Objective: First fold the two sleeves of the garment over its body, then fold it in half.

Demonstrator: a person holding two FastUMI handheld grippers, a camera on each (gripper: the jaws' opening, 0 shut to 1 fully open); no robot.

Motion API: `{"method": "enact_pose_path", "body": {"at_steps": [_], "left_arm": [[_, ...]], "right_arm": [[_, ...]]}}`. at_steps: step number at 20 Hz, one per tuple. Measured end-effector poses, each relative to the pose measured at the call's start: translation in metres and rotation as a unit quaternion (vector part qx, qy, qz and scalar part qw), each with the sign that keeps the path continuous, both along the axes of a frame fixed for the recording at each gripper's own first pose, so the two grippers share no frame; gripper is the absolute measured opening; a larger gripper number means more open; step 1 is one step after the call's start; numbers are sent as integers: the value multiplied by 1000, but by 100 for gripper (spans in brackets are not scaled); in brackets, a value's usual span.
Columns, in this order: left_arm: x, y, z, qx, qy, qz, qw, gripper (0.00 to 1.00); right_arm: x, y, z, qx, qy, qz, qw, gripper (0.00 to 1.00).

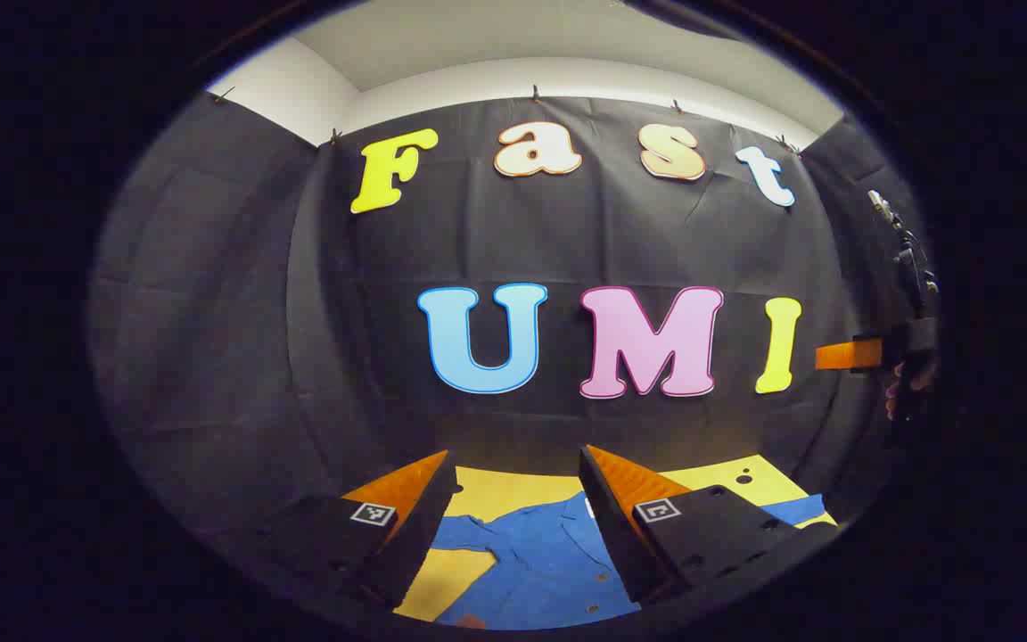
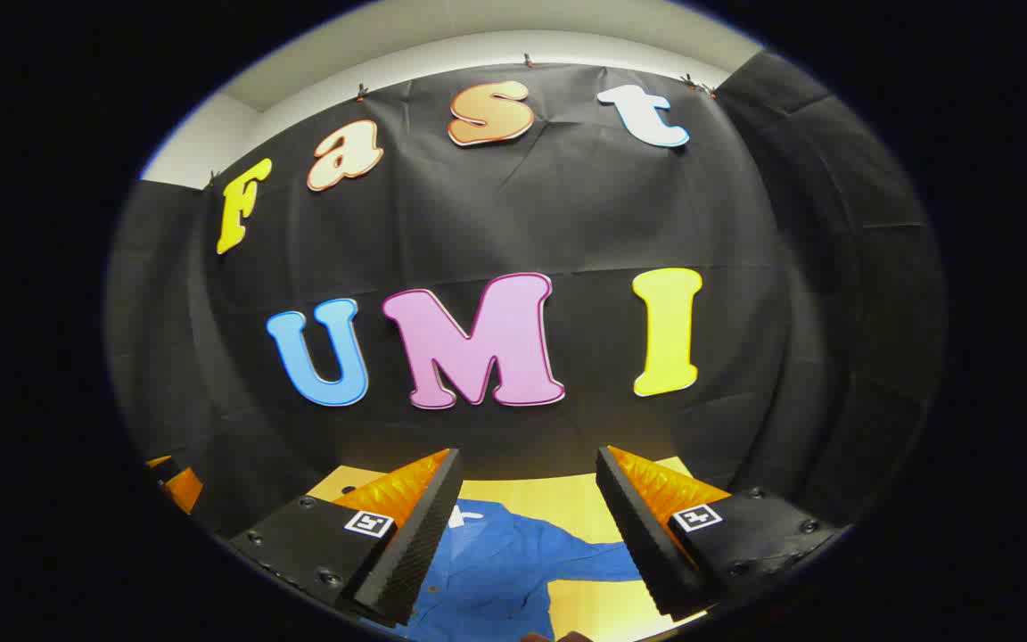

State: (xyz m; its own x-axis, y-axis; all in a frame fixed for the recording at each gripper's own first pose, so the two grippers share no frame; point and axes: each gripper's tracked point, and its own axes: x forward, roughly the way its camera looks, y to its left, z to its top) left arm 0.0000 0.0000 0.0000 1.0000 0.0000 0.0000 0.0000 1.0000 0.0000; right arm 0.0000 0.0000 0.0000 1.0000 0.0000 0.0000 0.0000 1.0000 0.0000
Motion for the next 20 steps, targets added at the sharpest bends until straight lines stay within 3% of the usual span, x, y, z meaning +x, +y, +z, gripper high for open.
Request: {"method": "enact_pose_path", "body": {"at_steps": [5, 9, 15, 20], "left_arm": [[24, 8, -2, -11, 18, -26, 999, 80], [38, 9, -4, -31, 22, -46, 998, 80], [55, 0, 12, -6, 22, -70, 997, 80], [63, -14, 14, 16, 38, -88, 995, 80]], "right_arm": [[2, -10, -2, -26, 45, -30, 998, 97], [-4, -4, -1, -36, 68, -29, 997, 97], [-18, 10, -10, -36, 84, -17, 996, 96], [-12, -10, -27, -38, 129, -19, 991, 97]]}}
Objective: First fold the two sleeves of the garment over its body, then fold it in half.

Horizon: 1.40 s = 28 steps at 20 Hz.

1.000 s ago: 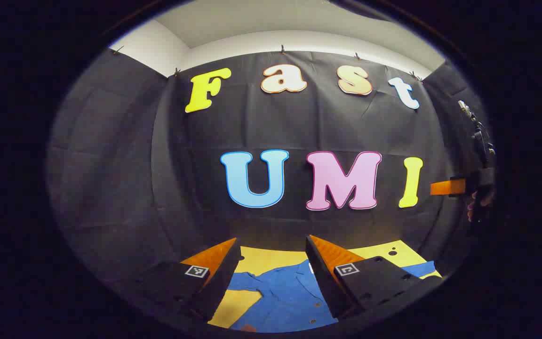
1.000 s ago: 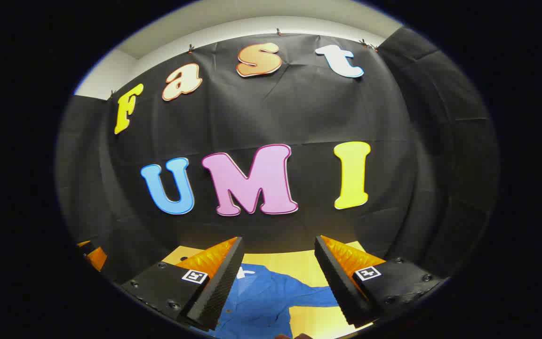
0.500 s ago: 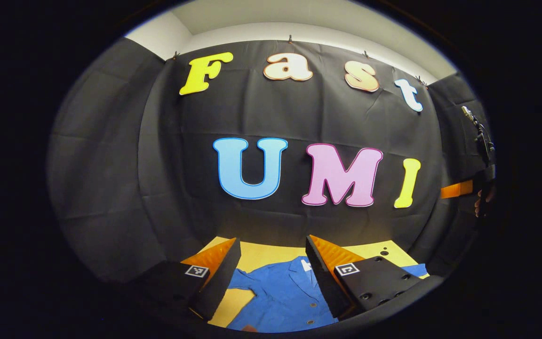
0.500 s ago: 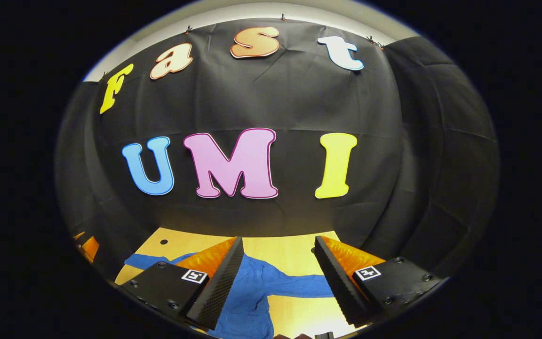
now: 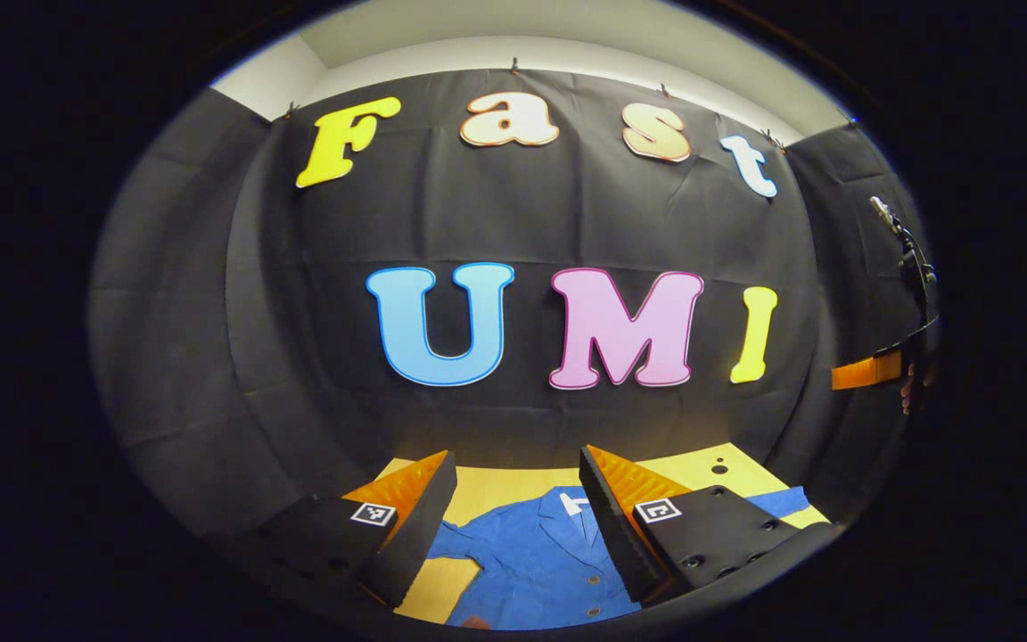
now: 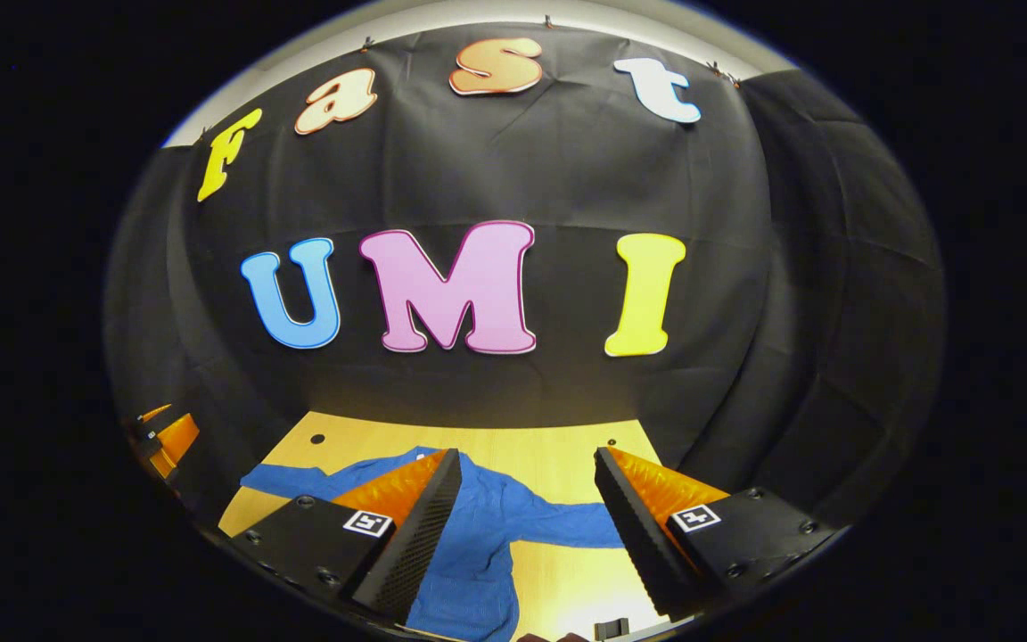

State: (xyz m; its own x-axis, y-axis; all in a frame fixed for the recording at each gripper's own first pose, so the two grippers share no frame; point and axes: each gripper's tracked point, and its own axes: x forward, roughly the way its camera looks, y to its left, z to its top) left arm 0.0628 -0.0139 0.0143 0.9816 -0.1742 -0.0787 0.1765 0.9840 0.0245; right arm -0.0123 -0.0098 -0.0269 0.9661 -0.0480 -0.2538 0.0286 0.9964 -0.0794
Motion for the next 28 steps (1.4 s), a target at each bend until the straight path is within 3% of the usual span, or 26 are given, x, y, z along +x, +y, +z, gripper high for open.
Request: {"method": "enact_pose_path", "body": {"at_steps": [3, 5, 7, 9, 12, 17, 21, 22, 23, 24, 28], "left_arm": [[5, -7, -8, -6, 16, -7, 1000, 80], [4, -12, -22, -20, 31, -12, 999, 80], [3, -12, -35, -25, 48, -10, 998, 80], [3, -6, -39, -21, 53, 1, 998, 80], [3, 3, -47, -9, 62, 23, 998, 80], [0, 18, -69, -1, 91, 75, 993, 80], [3, 16, -73, -4, 95, 103, 990, 80], [5, 14, -75, -3, 97, 105, 990, 80], [8, 10, -76, -2, 100, 106, 989, 79], [11, 7, -78, -3, 102, 104, 989, 80], [16, -7, -84, -15, 110, 95, 989, 80]], "right_arm": [[13, -39, -38, 16, 105, -9, 994, 98], [22, -74, -79, 29, 186, -30, 982, 99], [35, -130, -125, 26, 253, -79, 964, 99], [43, -183, -178, 55, 325, -127, 936, 99], [50, -245, -250, 100, 423, -189, 880, 99], [74, -323, -341, 103, 481, -239, 837, 99], [89, -349, -385, 114, 499, -247, 823, 98], [91, -352, -393, 114, 502, -243, 822, 86], [88, -357, -400, 105, 510, -245, 818, 98], [86, -360, -408, 95, 520, -244, 813, 98], [87, -355, -407, 132, 518, -242, 810, 94]]}}
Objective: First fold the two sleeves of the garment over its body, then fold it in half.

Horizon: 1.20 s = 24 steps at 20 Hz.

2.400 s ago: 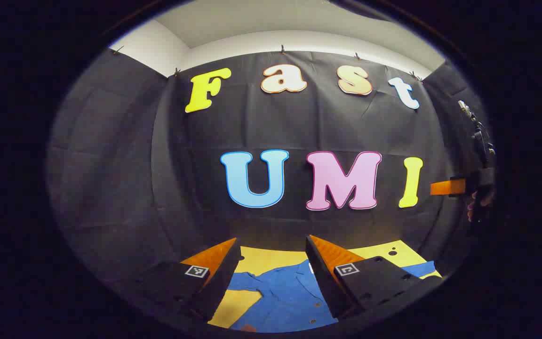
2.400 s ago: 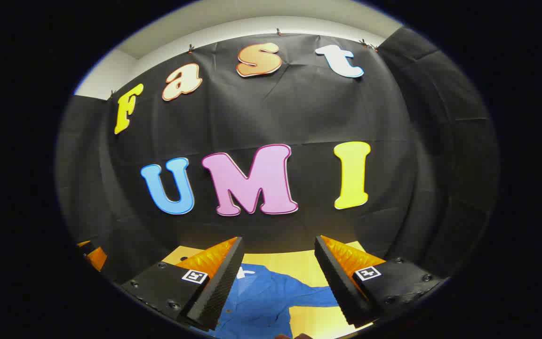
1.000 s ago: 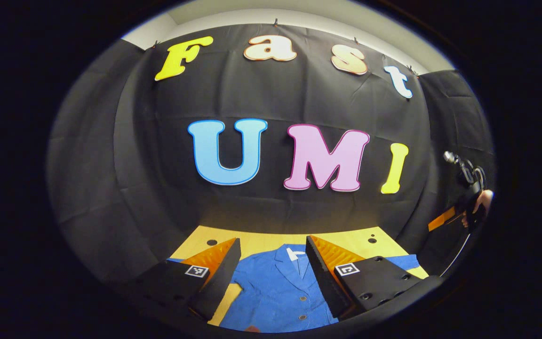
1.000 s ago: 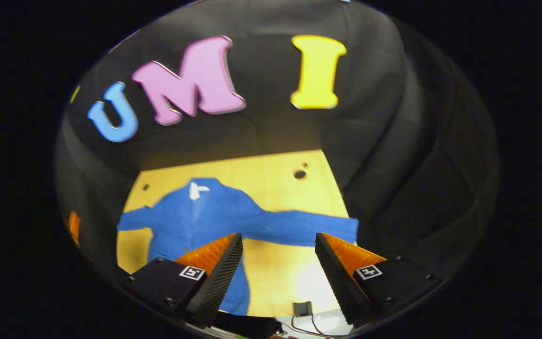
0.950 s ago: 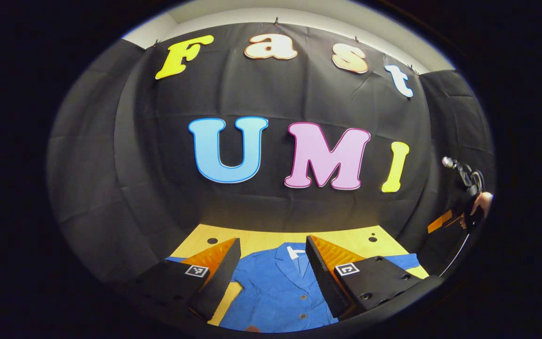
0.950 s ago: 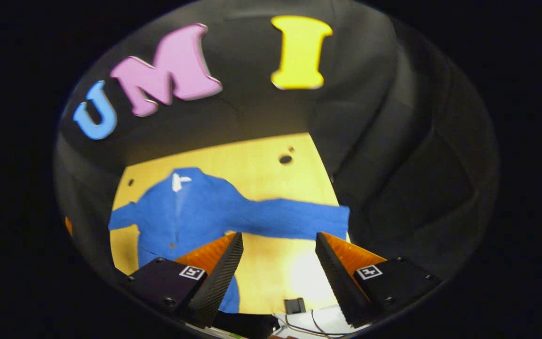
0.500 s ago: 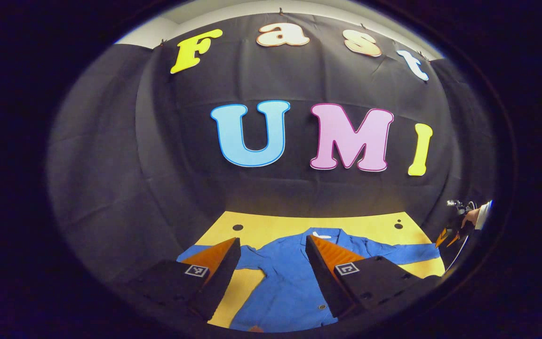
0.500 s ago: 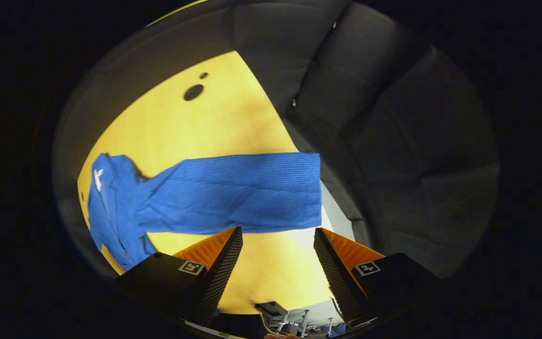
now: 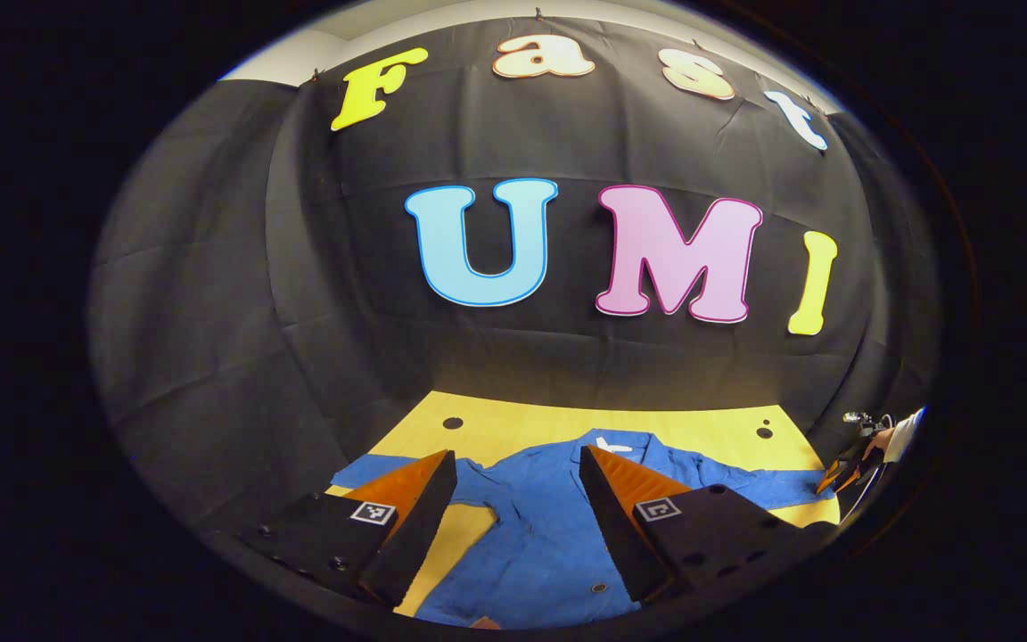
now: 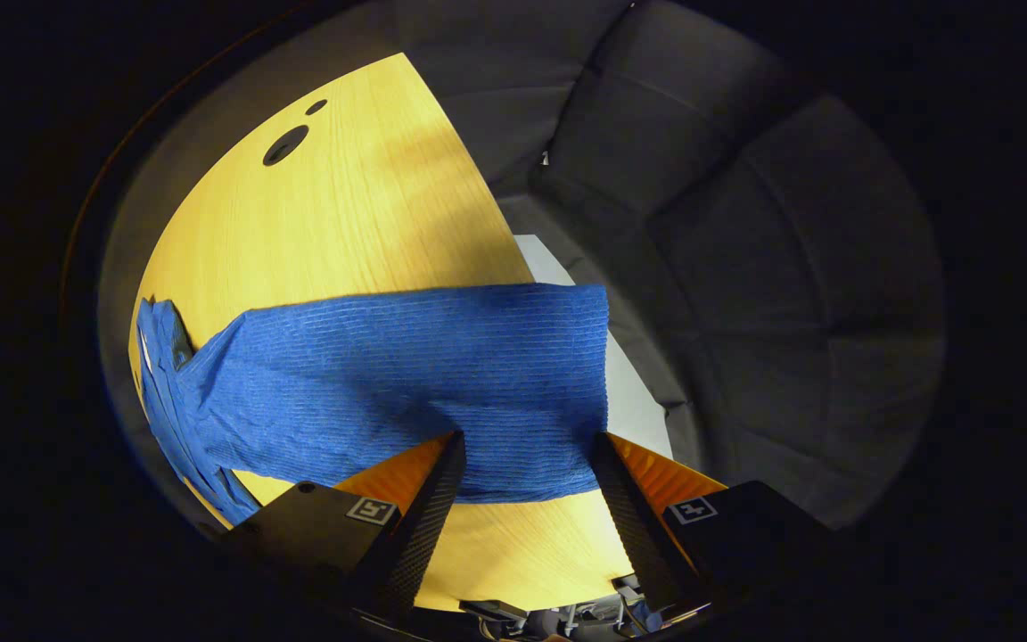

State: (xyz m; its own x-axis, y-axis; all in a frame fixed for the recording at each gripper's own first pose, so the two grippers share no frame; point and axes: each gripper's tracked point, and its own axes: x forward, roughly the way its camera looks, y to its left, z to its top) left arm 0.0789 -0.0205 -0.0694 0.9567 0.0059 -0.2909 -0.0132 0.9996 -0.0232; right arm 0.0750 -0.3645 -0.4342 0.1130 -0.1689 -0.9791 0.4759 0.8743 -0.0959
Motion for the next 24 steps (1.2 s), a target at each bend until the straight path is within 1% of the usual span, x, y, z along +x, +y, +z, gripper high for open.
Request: {"method": "enact_pose_path", "body": {"at_steps": [3, 5, 6, 7, 8, 10, 12, 14, 16, 19, 21, 22, 24], "left_arm": [[0, 0, -6, 0, 7, 2, 1000, 80], [-3, 0, -8, 4, 9, -2, 1000, 80], [-6, 1, -8, 8, 9, -4, 1000, 80], [-6, 5, -7, 13, 9, -3, 1000, 80], [-9, 12, -7, 18, 8, -1, 1000, 80], [-14, 24, -7, 13, 5, 6, 1000, 80], [-21, 34, -14, 2, 11, 11, 1000, 80], [-31, 51, -19, -4, 13, 20, 1000, 80], [-39, 66, -25, -16, 16, 27, 999, 80], [-51, 89, -33, -28, 18, 43, 999, 80], [-62, 108, -36, -17, 14, 66, 998, 80], [-70, 113, -39, -13, 10, 74, 997, 80], [-78, 120, -47, -14, 12, 88, 996, 80]], "right_arm": [[1, -4, -1, 9, -14, -11, 1000, 87], [4, -2, 0, 18, -29, -44, 998, 46], [5, -2, 0, 15, -29, -53, 998, 26], [2, 0, 1, 8, -24, -45, 999, 6], [1, 2, 3, -7, -23, -29, 999, 5], [15, 14, 17, -29, -49, -4, 998, 5], [35, 42, 42, -31, -84, 15, 996, 5], [47, 74, 75, -32, -113, 38, 992, 5], [67, 123, 106, -15, -153, 46, 987, 5], [100, 204, 146, 2, -192, 95, 977, 5], [116, 278, 155, 56, -203, 126, 969, 5], [122, 311, 158, 69, -205, 141, 966, 5], [134, 365, 156, 67, -206, 175, 960, 5]]}}
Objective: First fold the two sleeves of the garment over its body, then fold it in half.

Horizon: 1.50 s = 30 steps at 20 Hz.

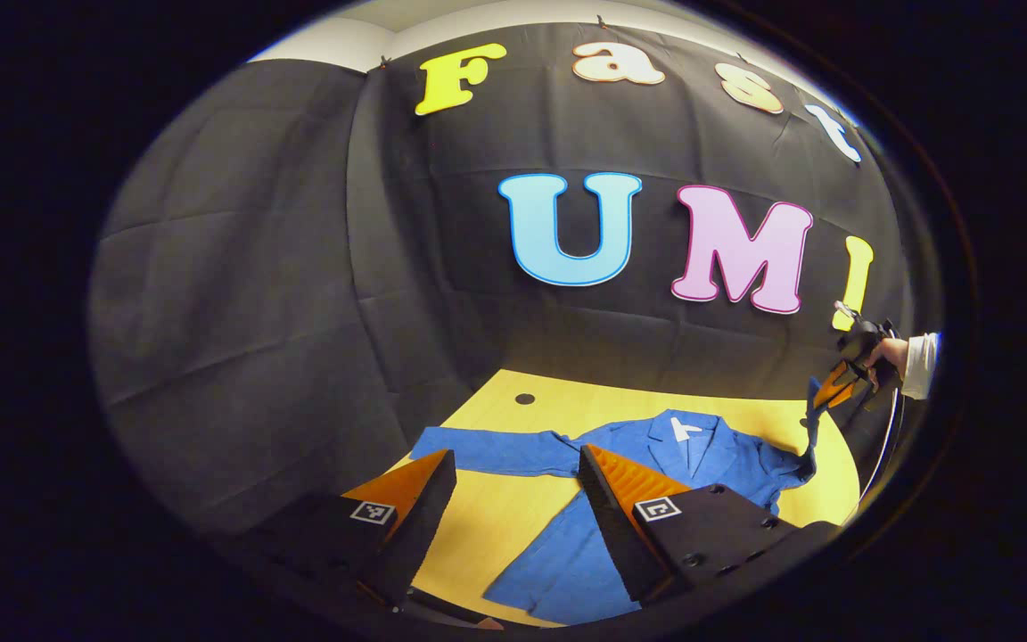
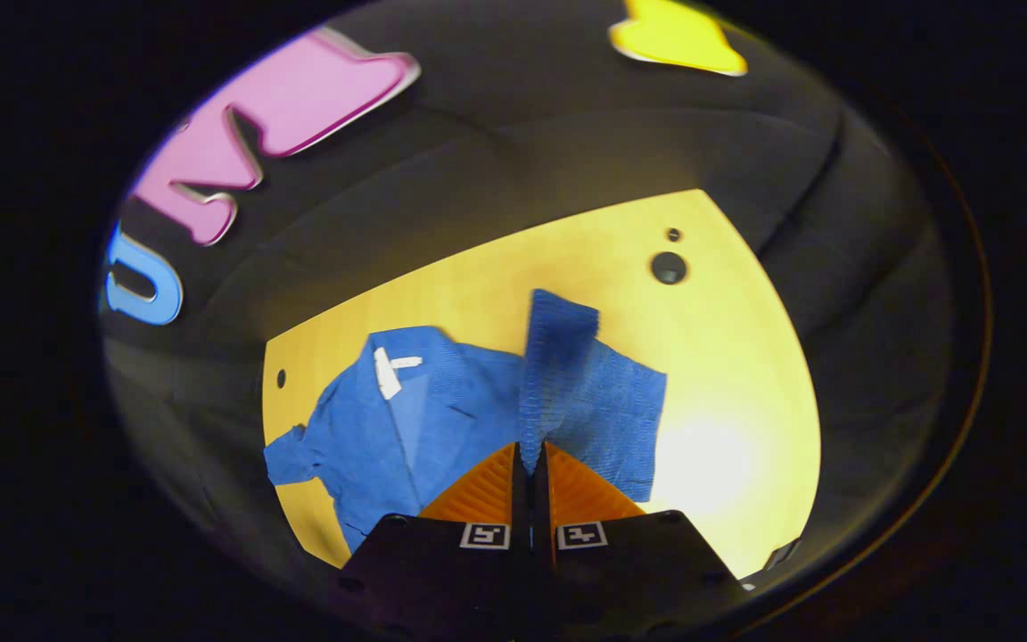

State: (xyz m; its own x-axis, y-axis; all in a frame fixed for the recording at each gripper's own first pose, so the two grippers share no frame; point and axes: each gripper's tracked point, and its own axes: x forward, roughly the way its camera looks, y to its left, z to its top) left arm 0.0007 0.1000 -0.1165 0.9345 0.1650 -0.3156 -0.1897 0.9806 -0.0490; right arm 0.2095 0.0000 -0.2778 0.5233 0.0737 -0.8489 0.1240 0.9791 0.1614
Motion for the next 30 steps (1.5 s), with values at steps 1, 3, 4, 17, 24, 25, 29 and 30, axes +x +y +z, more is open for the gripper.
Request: {"method": "enact_pose_path", "body": {"at_steps": [1, 3, 4, 17, 24, 25, 29, 30], "left_arm": [[-5, 3, -6, -7, 7, 7, 1000, 80], [-20, 8, -16, -22, 17, 19, 999, 80], [-28, 12, -21, -24, 20, 30, 999, 81], [-84, 26, -93, -79, 128, 134, 980, 82], [-80, 36, -98, -91, 134, 152, 975, 82], [-76, 35, -97, -88, 132, 150, 976, 82], [-67, 35, -94, -77, 126, 142, 979, 82], [-66, 34, -93, -76, 125, 140, 979, 82]], "right_arm": [[13, 34, -3, 6, -3, 16, 1000, 5], [21, 106, -17, 32, -1, 43, 999, 4], [24, 141, -28, 43, 3, 54, 998, 5], [27, 339, -180, 104, 94, 83, 987, 5], [24, 385, -180, 202, 113, 98, 968, 40], [20, 392, -176, 213, 113, 103, 965, 60], [13, 392, -175, 197, 105, 127, 966, 88], [12, 389, -174, 192, 102, 133, 967, 69]]}}
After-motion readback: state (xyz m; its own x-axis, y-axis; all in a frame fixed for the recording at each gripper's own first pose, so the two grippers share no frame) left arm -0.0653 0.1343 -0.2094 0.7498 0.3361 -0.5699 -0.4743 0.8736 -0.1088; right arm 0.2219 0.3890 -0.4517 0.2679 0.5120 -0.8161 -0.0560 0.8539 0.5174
